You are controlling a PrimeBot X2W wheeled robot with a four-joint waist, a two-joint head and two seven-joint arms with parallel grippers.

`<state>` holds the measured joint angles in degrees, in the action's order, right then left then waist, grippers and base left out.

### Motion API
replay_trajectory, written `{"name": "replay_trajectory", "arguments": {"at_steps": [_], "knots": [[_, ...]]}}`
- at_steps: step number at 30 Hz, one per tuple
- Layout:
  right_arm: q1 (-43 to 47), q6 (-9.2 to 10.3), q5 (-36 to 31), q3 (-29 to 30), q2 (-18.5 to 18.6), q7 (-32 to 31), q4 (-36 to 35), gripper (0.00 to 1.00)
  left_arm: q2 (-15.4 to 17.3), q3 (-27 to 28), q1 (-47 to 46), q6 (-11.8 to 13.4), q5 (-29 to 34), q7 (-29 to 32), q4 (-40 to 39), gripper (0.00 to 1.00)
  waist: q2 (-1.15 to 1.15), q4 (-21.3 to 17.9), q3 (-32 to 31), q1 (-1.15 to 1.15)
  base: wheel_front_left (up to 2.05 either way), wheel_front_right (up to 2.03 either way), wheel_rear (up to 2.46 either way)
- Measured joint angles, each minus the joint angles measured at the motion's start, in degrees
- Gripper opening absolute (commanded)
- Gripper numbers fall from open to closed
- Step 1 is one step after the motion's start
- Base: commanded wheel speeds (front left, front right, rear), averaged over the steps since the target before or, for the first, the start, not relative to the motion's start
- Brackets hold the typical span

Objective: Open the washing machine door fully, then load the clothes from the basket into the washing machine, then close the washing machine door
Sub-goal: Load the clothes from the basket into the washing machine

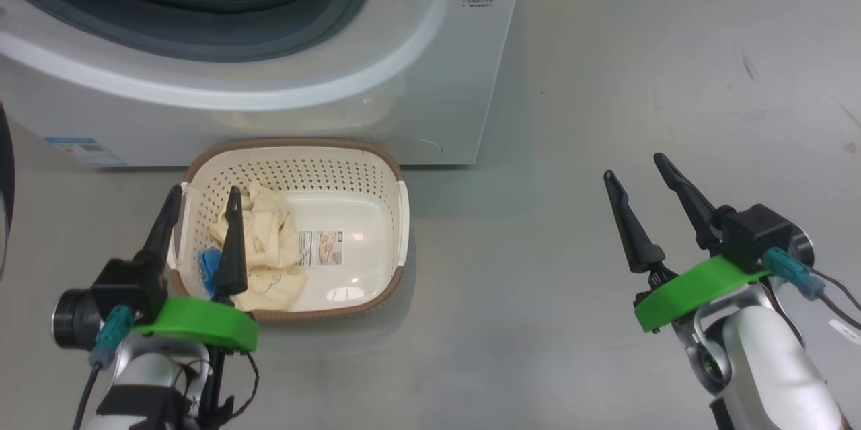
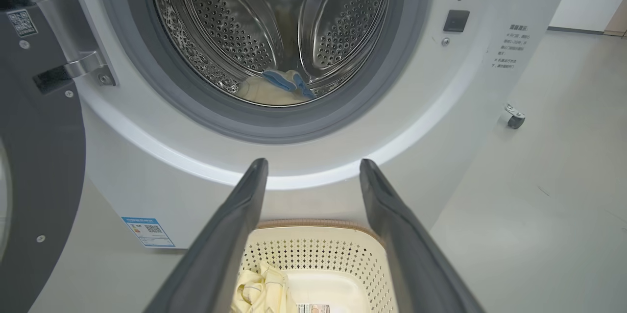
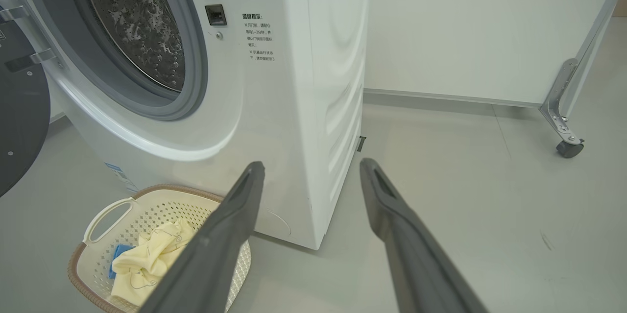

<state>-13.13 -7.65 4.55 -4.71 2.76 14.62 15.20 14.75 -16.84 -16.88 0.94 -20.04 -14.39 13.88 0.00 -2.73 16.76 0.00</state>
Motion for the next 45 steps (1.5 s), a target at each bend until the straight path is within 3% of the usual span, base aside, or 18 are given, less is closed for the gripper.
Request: {"name": "replay_trajectory", "arguments": {"at_steps": [17,31,45], "knots": [[3.4,0.0,1.1,0.2,0.0,0.0,1.2,1.0,-4.9,4.9,6.3,-2.0,4.6,0.0,1.5,1.0,0.0,-1.4,-7.2,0.0,0.0,0.0,0.0],[3.7,0.0,1.7,0.1,0.0,0.0,1.4,1.0,-8.1,7.7,6.8,-3.5,8.0,0.0,2.2,1.0,0.0,-1.0,-9.2,0.0,0.0,0.0,0.0],[4.8,0.0,1.9,-0.4,0.0,0.0,2.4,1.0,-9.5,9.6,8.4,-5.0,10.0,0.0,3.3,1.0,0.0,-0.8,-11.5,0.0,0.0,0.0,0.0]]}}
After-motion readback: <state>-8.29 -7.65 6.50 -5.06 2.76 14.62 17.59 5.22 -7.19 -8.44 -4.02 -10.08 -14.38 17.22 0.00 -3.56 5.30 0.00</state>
